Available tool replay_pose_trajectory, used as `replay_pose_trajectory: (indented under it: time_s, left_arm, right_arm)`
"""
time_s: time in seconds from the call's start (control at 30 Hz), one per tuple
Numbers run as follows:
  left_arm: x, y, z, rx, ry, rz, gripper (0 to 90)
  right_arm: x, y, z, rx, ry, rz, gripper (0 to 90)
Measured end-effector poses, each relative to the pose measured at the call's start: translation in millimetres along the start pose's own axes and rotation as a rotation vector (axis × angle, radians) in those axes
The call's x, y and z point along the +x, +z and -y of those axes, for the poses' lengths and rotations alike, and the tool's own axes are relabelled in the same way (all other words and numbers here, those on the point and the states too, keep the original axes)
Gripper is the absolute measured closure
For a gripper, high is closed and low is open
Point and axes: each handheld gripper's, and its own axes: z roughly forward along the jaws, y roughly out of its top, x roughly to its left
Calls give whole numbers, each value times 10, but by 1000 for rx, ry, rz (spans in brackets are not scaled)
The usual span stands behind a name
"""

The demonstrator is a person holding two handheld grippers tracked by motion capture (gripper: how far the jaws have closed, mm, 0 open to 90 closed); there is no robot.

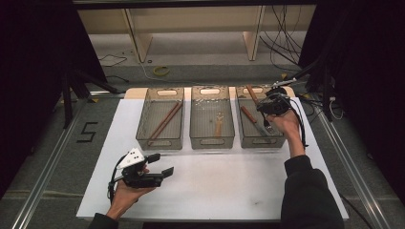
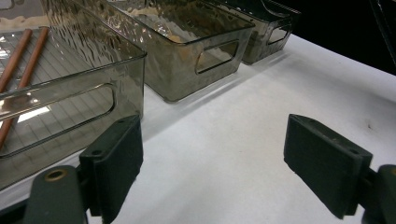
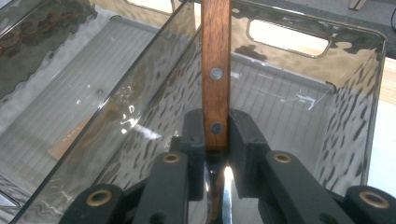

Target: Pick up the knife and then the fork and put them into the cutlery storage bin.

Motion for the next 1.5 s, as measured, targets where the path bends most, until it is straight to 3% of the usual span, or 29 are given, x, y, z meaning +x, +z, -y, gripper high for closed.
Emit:
replay_pose_trajectory:
  time_s: [0.4, 0.6, 0.7, 0.77, 1.07, 1.5]
  left_arm:
    - [1, 1, 0, 4, 5, 0, 192]
    - [3, -1, 0, 5, 6, 0, 192]
    - [3, 0, 0, 5, 6, 0, 192]
    - [2, 0, 0, 6, 7, 1, 192]
    - [0, 1, 0, 6, 5, 2, 192]
    - [-2, 2, 1, 8, 4, 3, 192]
  right_arm:
    - [0, 60, 36, 27, 5, 5, 777]
    - [-1, 130, 74, 71, 7, 25, 738]
    - [-6, 120, 72, 60, 25, 11, 686]
    - [13, 99, 60, 57, 19, 19, 651]
    - [90, -13, 52, 15, 3, -23, 562]
    - [199, -157, 98, -41, 4, -69, 477]
